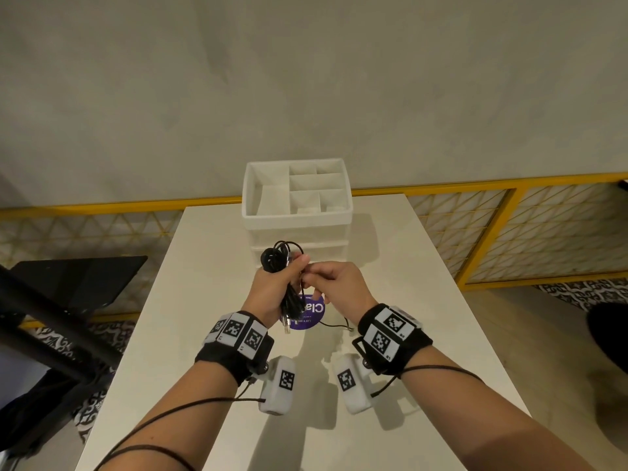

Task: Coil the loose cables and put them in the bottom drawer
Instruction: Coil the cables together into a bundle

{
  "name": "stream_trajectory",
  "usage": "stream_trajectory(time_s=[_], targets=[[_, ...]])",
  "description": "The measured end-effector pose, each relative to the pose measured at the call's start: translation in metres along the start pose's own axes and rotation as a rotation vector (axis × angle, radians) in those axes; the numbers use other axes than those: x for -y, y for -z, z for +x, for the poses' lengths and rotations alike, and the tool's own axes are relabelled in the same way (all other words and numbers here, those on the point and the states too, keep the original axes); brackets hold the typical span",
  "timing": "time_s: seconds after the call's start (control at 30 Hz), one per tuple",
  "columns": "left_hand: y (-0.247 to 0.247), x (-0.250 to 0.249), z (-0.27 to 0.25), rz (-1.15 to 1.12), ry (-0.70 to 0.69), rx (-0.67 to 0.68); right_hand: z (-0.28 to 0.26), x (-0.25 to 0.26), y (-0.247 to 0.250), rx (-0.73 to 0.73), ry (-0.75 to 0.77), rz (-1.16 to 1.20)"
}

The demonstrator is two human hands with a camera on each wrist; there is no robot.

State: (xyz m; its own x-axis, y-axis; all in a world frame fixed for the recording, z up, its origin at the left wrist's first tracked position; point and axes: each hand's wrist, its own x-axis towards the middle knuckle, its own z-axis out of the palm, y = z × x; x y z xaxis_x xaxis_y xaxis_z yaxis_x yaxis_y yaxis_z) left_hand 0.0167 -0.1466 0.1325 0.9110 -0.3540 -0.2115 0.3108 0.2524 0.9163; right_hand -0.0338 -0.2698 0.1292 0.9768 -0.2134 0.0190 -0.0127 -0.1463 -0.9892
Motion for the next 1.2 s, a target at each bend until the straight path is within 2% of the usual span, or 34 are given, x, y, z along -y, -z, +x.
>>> stream_trajectory(time_s=[0.17, 0.37, 0.57, 0.7, 0.97, 1.03, 1.13, 1.2], targets=[[-0.001, 0.002, 0.004, -0.003, -0.048, -0.104, -0.001, -0.001, -0.013, -0.065, 0.048, 0.009], [-0.001, -0.005, 0.002, -0.049, -0.058, -0.214, 0.001, 0.004, -0.018, -0.011, 0.053, -0.064], [0.003, -0.006, 0.002, 0.162, -0.123, -0.278, 0.003, 0.001, -0.018, 0.019, 0.083, -0.078], [0.01, -0.013, 0.003, 0.236, -0.146, -0.256, 0.004, -0.001, -0.008, 0.01, 0.065, -0.05], [0.028, -0.031, 0.007, 0.255, -0.116, -0.27, 0.001, -0.015, 0.026, 0.075, -0.114, -0.081], [0.023, -0.028, 0.004, 0.261, -0.11, -0.246, -0.001, -0.01, 0.021, 0.072, -0.121, -0.018], [0.015, -0.014, -0.001, 0.412, -0.129, -0.199, 0.001, -0.001, 0.011, 0.038, -0.1, 0.009], [0.01, -0.008, -0.006, 0.38, -0.102, -0.123, 0.004, 0.004, 0.009, -0.002, -0.079, -0.007]])
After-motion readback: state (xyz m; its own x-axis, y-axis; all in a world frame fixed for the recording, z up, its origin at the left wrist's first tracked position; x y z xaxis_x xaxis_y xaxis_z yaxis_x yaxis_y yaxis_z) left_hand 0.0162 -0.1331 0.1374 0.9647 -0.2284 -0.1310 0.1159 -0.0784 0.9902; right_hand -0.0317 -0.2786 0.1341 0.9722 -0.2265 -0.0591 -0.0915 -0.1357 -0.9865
